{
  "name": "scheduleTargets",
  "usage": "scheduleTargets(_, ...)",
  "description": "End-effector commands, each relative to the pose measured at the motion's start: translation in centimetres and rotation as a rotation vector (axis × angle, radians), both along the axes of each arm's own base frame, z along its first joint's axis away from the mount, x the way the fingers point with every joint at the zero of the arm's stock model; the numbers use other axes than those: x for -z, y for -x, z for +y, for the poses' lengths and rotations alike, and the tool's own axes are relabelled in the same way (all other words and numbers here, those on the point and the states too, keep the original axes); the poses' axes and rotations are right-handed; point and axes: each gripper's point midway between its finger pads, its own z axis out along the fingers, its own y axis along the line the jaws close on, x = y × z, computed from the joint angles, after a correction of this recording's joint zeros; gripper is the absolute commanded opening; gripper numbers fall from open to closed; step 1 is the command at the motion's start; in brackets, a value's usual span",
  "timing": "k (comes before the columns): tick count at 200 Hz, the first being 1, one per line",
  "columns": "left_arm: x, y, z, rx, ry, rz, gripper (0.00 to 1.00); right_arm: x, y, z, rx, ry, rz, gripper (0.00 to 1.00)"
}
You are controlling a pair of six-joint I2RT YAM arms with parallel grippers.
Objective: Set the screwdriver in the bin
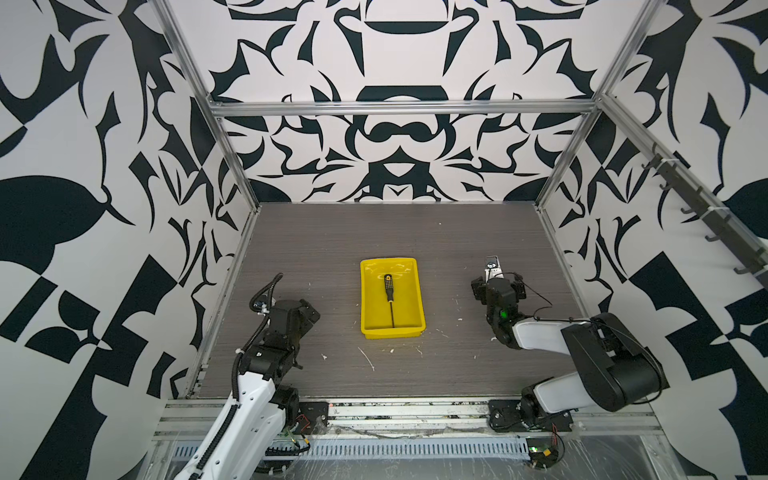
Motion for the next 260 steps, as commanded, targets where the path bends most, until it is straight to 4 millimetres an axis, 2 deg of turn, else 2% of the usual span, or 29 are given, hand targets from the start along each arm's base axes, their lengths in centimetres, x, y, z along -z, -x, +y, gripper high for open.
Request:
scheduleTargets(1, 0.3, 0.1, 0.1, -0.015, 0.012, 0.001, 0.99, -1.7, -1.0, -0.4, 0.021, -0.106, -0.119, 1.00)
scheduleTargets(39, 0.3, 0.0, 0.1, -0.014, 0.010, 0.002, 0.99, -1.1, -1.4, -1.1, 0.041, -0.123, -0.116, 1.00)
scheduleTargets(56, 0.3, 0.0, 0.1, -0.015, 0.010, 0.005, 0.99, -0.8, -1.4, -2.3, 0.077, -0.163, -0.119, 1.00)
scheduleTargets(80, 0.5, -0.1, 0.1, -0.015, 0.009, 0.010, 0.99, 0.8, -1.4, -3.5, 0.104, -0.221, -0.107, 1.00)
scheduleTargets(89, 0.5, -0.1, 0.0, -0.014, 0.008, 0.013, 0.99, 0.3, -1.6, -3.4, 0.083, -0.202, -0.139, 1.00)
scheduleTargets(125, 1.4, -0.5, -0.2, -0.023, 0.029, 0.025, 0.99, 0.7, -1.5, -2.7, 0.048, -0.219, -0.114, 1.00)
scheduleTargets(139, 1.7, -0.9, -0.7, -0.001, 0.041, 0.020, 0.99, 0.9, -1.7, -1.8, -0.008, -0.215, -0.085, 1.00)
scheduleTargets(160, 1.5, -1.7, -0.8, 0.028, 0.009, 0.003, 0.99, 0.9, -1.8, -1.8, -0.013, -0.216, -0.086, 1.00)
scheduleTargets(177, 0.4, -2.1, 0.0, -0.003, -0.043, -0.002, 0.99, 0.8, -1.8, -1.8, -0.013, -0.216, -0.087, 1.00)
scheduleTargets(185, -0.8, -2.5, 0.8, -0.051, -0.063, -0.029, 0.99, 0.8, -1.8, -1.7, -0.014, -0.216, -0.087, 1.00)
scheduleTargets(209, -6.4, -5.1, 2.5, -0.115, -0.172, -0.212, 0.99, 0.9, -1.8, -1.7, -0.015, -0.216, -0.086, 1.00)
scheduleTargets(230, -10.9, -7.2, 3.5, -0.116, -0.348, -0.367, 0.99, 0.8, -1.8, -1.7, -0.015, -0.217, -0.087, 1.00)
scheduleTargets(246, -12.0, -8.4, 3.6, -0.091, -0.478, -0.433, 0.99, 0.9, -1.8, -1.7, -0.014, -0.216, -0.085, 1.00)
scheduleTargets(260, -11.9, -9.6, 2.7, 0.010, -0.603, -0.469, 0.99, 0.8, -1.8, -1.7, -0.015, -0.217, -0.087, 1.00)
